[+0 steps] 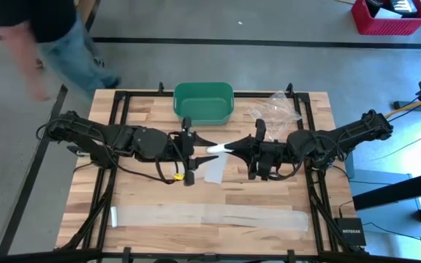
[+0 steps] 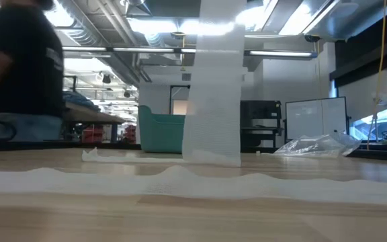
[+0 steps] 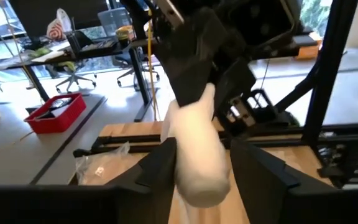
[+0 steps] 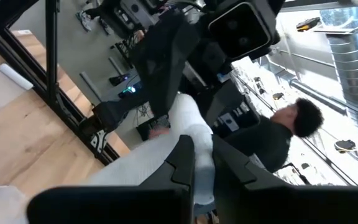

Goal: Roll bandage
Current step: Roll the top white bandage

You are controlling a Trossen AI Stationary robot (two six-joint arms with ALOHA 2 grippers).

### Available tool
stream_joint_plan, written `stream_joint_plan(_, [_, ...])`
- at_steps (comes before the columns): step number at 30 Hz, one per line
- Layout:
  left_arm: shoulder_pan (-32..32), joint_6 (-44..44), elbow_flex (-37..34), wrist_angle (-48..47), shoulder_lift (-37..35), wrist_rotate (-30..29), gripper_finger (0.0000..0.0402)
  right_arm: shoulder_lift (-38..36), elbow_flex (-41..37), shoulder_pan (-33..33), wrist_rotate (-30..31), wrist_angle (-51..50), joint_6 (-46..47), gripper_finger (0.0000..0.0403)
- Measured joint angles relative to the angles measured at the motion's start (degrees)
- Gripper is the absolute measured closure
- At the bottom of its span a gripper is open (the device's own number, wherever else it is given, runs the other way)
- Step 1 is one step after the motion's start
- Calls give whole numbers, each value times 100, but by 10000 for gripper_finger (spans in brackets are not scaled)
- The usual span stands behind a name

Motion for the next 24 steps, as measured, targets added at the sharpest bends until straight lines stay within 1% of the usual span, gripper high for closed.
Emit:
stream_joint_plan(8, [-9,251,0,181,-9,-95,287,0,0,-2,1,93,69,367])
stream_joint_plan(11, [35,290,0,75,-9,-93,307,0,0,-4,-24,43,117,364])
stream_joint_plan(13, [42,397,0,108,-9,-90,325,12,0,-6,-99,63,334,357])
stream_joint_plan(16, [40,827,-2,163,-17,-92,352,33,0,-2,-57,153,854,331])
stream_joint_plan(19, [-6,1629,0,162,-15,-92,368,10,0,57,101,62,1656,292])
stream_joint_plan(21, [-16,2129,0,173,-15,-97,370,-63,-2,191,300,-33,2150,262])
stream_joint_plan(24, [-17,2672,0,195,-15,-109,363,-234,-2,403,625,-131,2462,221])
